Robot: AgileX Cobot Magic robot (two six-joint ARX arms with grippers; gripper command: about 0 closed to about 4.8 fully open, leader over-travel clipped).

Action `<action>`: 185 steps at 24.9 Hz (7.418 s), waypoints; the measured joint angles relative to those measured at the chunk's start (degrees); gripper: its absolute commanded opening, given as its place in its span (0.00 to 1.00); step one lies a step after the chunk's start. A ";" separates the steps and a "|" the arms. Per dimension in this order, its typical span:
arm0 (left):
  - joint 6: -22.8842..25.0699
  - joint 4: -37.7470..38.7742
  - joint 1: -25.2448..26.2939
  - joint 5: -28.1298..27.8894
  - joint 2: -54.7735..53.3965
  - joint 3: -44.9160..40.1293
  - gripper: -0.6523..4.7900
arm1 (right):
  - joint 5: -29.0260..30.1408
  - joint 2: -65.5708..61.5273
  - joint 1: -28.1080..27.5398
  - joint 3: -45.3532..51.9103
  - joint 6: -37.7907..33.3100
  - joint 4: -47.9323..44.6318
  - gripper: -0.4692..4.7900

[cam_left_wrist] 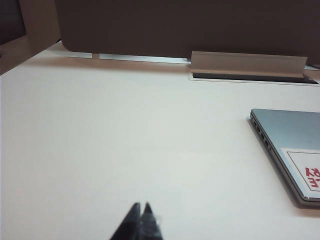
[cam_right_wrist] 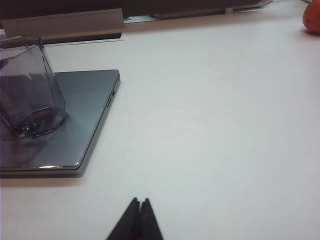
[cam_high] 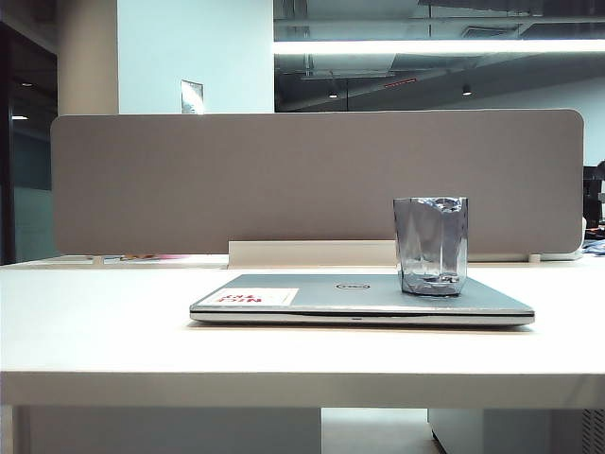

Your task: Pick up the water cup and place it on the left side of the laptop.

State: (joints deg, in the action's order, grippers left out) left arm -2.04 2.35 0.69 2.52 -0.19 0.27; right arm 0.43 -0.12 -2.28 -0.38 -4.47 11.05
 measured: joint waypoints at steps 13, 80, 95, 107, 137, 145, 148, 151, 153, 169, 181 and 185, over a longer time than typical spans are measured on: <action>0.00 -0.07 0.00 0.00 0.00 0.00 0.11 | 0.00 0.02 0.00 0.00 0.00 0.00 0.09; 1.14 -25.24 -28.50 30.36 -78.95 41.48 0.12 | 17.59 0.02 0.04 0.00 -0.20 -7.19 0.09; -0.57 -40.79 -50.88 -5.14 -97.98 47.17 0.35 | 14.75 0.02 0.02 0.00 -0.15 -7.13 0.09; -9.94 -41.18 -57.24 -18.14 -112.15 58.88 0.52 | 14.58 0.02 -0.11 0.00 -0.15 -7.93 0.09; -16.92 -45.00 -57.27 -25.75 -118.71 63.60 0.52 | 16.28 0.02 0.07 0.00 -0.15 -10.71 0.09; -16.87 -47.45 -57.57 -29.57 -121.04 63.69 0.51 | 16.31 0.02 0.09 0.00 -0.15 -10.51 0.09; -16.90 -45.55 -57.88 -30.71 -121.20 65.66 0.51 | 16.31 0.02 0.09 0.00 -0.13 -10.49 0.09; -16.76 -43.34 -58.31 -30.77 -121.68 69.20 0.51 | 16.28 0.02 0.09 0.00 -0.15 -10.47 0.09; -16.17 -39.52 -58.86 -30.86 -122.70 72.85 0.51 | 16.33 0.02 0.09 0.00 -0.13 -10.43 0.09; -15.93 -35.58 -58.21 -36.68 -123.54 74.29 0.39 | 17.64 0.02 0.09 0.00 -0.15 -10.12 0.09; -14.49 -30.56 -55.58 -39.30 -123.51 74.27 0.39 | 17.66 0.04 0.13 0.00 -0.20 -10.10 0.09; -14.45 -30.14 -54.58 -39.85 -123.38 74.29 0.39 | 17.66 0.02 0.13 0.00 -0.20 -10.10 0.09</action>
State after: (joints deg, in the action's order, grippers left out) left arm -16.49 -27.79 -53.89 -37.32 -123.57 74.56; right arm 18.09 -0.10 -2.15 -0.38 -4.67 0.95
